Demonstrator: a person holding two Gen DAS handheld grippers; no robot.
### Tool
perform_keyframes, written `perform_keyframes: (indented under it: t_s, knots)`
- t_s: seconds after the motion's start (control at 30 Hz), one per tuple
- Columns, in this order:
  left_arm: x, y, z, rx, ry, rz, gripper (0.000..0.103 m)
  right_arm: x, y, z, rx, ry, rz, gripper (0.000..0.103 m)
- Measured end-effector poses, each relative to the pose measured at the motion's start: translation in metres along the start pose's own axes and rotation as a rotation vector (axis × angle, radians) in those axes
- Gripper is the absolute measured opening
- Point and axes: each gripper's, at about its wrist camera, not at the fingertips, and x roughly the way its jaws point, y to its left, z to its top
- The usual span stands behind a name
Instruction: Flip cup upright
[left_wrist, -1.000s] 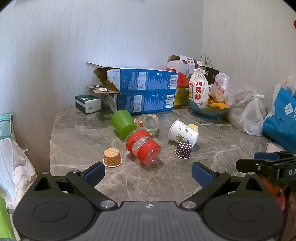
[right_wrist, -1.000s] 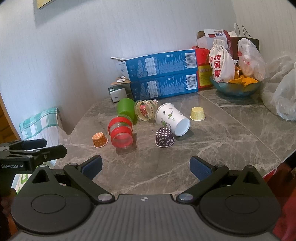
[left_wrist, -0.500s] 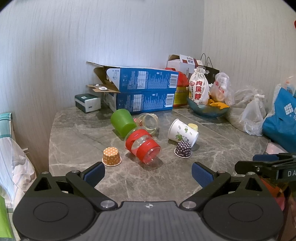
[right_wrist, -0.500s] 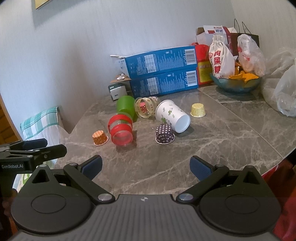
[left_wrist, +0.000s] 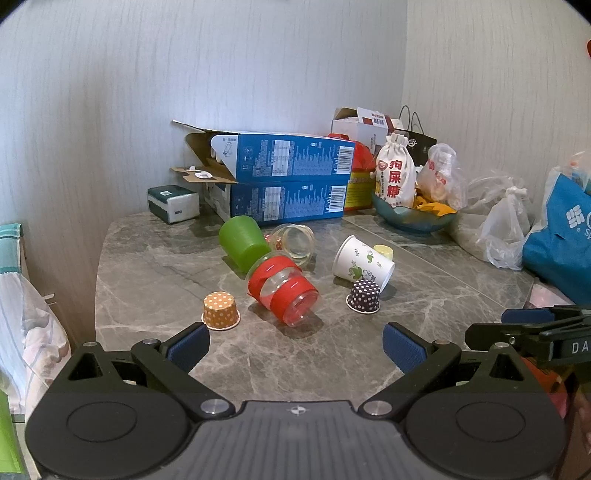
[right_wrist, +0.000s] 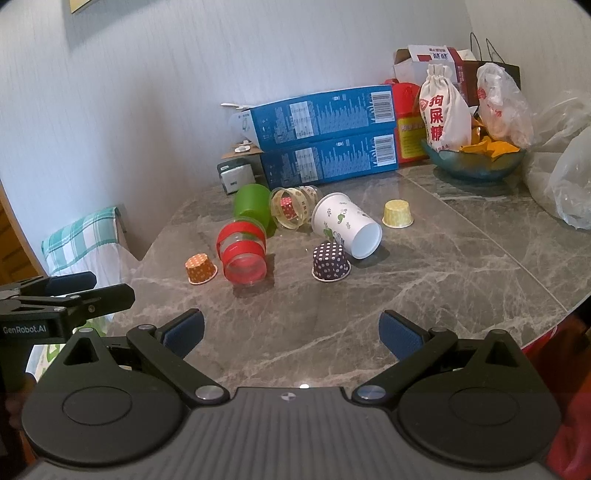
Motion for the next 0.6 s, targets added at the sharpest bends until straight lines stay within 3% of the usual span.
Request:
perform_keyframes:
  t_s: [0.6]
  knots:
    - [0.0004,0.0022,0.0007,-0.01,0.005,-0.013,0.101,0.0017,0.0017,0.0006,0.009,0.016,0.002,0.102]
